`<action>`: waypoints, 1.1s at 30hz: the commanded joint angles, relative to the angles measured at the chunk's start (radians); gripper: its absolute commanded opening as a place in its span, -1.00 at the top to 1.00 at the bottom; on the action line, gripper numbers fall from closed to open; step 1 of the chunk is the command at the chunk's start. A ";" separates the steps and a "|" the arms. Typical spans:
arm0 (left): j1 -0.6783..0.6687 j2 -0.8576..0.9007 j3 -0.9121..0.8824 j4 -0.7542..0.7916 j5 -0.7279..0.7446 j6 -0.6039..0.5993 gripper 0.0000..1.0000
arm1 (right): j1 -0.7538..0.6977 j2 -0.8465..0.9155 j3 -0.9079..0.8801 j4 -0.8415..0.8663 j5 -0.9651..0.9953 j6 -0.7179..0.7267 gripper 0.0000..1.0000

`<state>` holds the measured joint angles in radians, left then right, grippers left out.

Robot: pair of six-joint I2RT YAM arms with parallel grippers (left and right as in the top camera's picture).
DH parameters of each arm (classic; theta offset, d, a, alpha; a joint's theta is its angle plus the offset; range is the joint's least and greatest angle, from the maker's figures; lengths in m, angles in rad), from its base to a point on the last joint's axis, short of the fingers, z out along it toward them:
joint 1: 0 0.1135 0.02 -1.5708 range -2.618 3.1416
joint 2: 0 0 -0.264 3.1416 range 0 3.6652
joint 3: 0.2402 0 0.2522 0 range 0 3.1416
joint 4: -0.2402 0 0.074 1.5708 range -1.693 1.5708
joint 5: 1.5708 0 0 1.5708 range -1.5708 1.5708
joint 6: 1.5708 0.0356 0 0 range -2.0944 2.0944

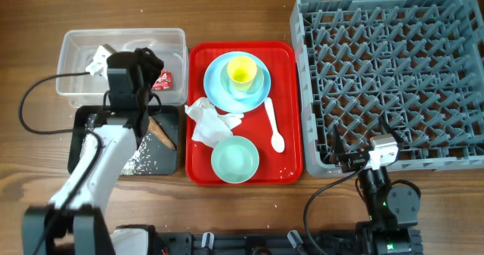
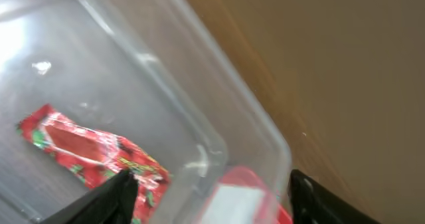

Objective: Sort waste into correct bins and load items into the dishwasher rack
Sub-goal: 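Carry the red wrapper left and drop it into the clear bin, then return the left gripper to the white tissue and grasp it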

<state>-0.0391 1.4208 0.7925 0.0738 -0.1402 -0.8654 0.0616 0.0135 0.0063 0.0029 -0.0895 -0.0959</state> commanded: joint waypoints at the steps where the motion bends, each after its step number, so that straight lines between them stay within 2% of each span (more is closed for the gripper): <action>1: -0.017 -0.197 0.003 -0.053 0.232 0.058 -0.52 | -0.003 -0.010 -0.001 0.003 -0.013 -0.009 -0.99; 3: -0.044 -0.288 0.003 -0.157 0.302 0.046 -0.54 | -0.003 -0.010 -0.001 0.003 -0.013 -0.009 -0.99; 6: -0.116 -0.411 0.003 -0.430 0.308 0.042 -0.92 | -0.003 -0.010 -0.001 0.003 -0.013 -0.009 -0.99; 7: -0.136 -0.429 0.003 -0.492 0.308 0.043 -0.99 | -0.003 -0.010 -0.001 0.003 -0.013 -0.009 -1.00; 11: -0.214 -0.446 0.002 -0.636 0.307 0.043 -0.99 | -0.003 -0.010 -0.001 0.003 -0.013 -0.009 -1.00; 12: -0.232 -0.439 0.002 -0.656 0.308 0.043 -0.67 | -0.003 -0.010 -0.001 0.003 -0.013 -0.009 -0.99; 14: -0.265 -0.417 0.002 -0.666 0.308 0.043 -0.16 | -0.003 -0.010 -0.001 0.003 -0.013 -0.009 -0.99; 15: -0.286 -0.397 0.002 -0.667 0.307 0.043 -0.07 | -0.003 -0.010 -0.001 0.003 -0.013 -0.009 -0.99; 20: -0.375 -0.235 0.002 -0.644 0.307 0.043 -0.22 | -0.003 -0.010 -0.001 0.003 -0.013 -0.009 -1.00; 26: -0.396 -0.035 0.002 -0.558 0.304 0.043 -0.20 | -0.003 -0.010 -0.001 0.003 -0.013 -0.009 -1.00; 33: -0.396 0.121 0.002 -0.480 0.258 0.043 -0.20 | -0.003 -0.010 -0.001 0.003 -0.013 -0.009 -1.00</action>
<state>-0.4313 1.4925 0.8001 -0.4213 0.1562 -0.8272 0.0616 0.0116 0.0063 0.0036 -0.0895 -0.0959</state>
